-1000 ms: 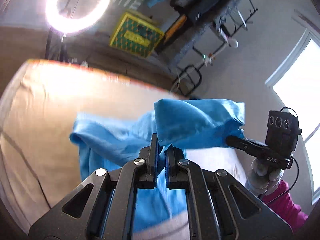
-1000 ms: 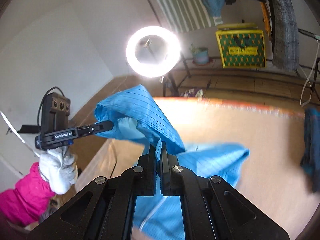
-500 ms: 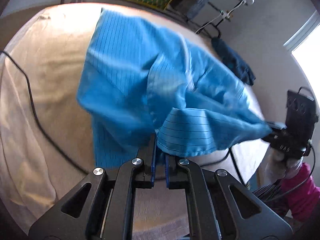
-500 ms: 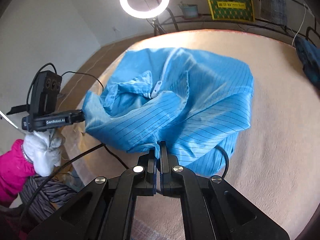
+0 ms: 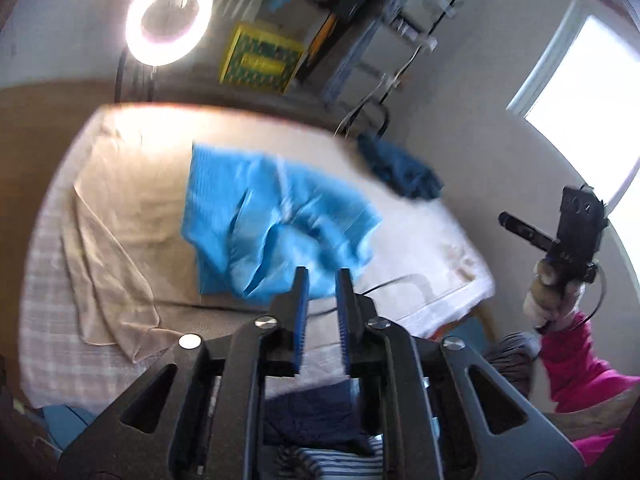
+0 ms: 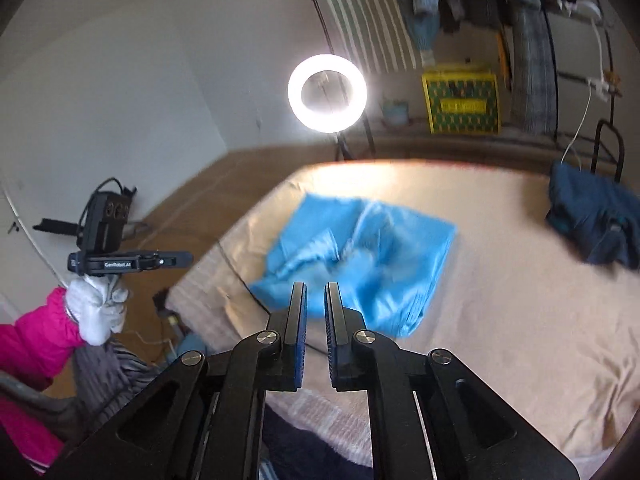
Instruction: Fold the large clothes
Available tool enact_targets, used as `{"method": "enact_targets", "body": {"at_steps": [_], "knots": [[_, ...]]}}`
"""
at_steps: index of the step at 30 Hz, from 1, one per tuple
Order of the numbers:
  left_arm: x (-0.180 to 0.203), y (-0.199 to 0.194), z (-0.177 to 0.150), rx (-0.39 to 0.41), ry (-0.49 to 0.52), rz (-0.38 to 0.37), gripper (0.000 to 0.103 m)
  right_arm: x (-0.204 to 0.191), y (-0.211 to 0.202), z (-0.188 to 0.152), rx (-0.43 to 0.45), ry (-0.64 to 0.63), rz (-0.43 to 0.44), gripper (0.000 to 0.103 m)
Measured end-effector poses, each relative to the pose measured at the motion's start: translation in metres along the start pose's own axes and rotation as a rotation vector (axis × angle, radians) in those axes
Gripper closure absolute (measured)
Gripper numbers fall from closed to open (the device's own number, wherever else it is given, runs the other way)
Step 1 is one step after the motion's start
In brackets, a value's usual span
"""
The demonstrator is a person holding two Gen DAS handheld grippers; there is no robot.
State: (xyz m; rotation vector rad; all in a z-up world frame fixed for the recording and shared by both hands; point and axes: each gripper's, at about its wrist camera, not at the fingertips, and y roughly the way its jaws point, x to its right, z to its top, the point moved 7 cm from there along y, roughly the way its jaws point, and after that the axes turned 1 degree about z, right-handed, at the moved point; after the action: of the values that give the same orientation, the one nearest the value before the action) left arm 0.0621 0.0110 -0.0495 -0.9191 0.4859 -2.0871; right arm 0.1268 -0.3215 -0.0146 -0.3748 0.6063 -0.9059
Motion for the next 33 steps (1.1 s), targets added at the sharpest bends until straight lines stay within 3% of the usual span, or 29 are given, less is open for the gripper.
{"method": "enact_targets", "body": {"at_steps": [1, 3, 6, 9, 12, 13, 15, 17, 20, 26, 33], "knots": [[0.013, -0.024, 0.007, 0.037, 0.006, -0.01, 0.077, -0.004, -0.018, 0.009, 0.039, -0.011, -0.009, 0.088], [0.035, -0.06, 0.017, 0.092, 0.022, -0.018, 0.075, -0.01, -0.049, 0.026, 0.111, -0.021, -0.005, 0.077], [0.055, -0.1, 0.037, 0.156, 0.03, -0.031, 0.075, -0.027, -0.091, 0.042, 0.196, -0.027, -0.008, 0.075], [0.073, -0.134, 0.061, 0.205, 0.023, -0.071, 0.064, -0.036, -0.113, 0.057, 0.247, -0.029, -0.011, 0.064], [0.086, -0.163, 0.079, 0.265, 0.043, -0.064, 0.06, -0.039, -0.123, 0.065, 0.275, -0.035, -0.011, 0.064], [0.087, -0.166, 0.083, 0.271, 0.044, -0.063, 0.048, -0.038, -0.125, 0.066, 0.277, -0.036, -0.015, 0.064], [0.081, -0.163, 0.087, 0.266, 0.023, -0.073, 0.036, -0.035, -0.12, 0.063, 0.269, -0.017, -0.009, 0.054], [0.066, -0.148, 0.088, 0.258, -0.017, -0.07, 0.036, -0.027, -0.106, 0.058, 0.251, 0.014, 0.013, 0.047], [0.033, -0.105, 0.083, 0.208, -0.103, -0.085, 0.036, -0.018, -0.089, 0.039, 0.206, 0.053, 0.006, 0.047], [-0.049, 0.002, 0.072, 0.094, -0.267, -0.068, 0.036, 0.038, -0.002, 0.008, 0.066, 0.205, -0.024, 0.043], [-0.143, 0.115, 0.051, -0.04, -0.42, 0.01, 0.036, 0.095, 0.087, -0.041, -0.085, 0.37, -0.064, 0.043]]}}
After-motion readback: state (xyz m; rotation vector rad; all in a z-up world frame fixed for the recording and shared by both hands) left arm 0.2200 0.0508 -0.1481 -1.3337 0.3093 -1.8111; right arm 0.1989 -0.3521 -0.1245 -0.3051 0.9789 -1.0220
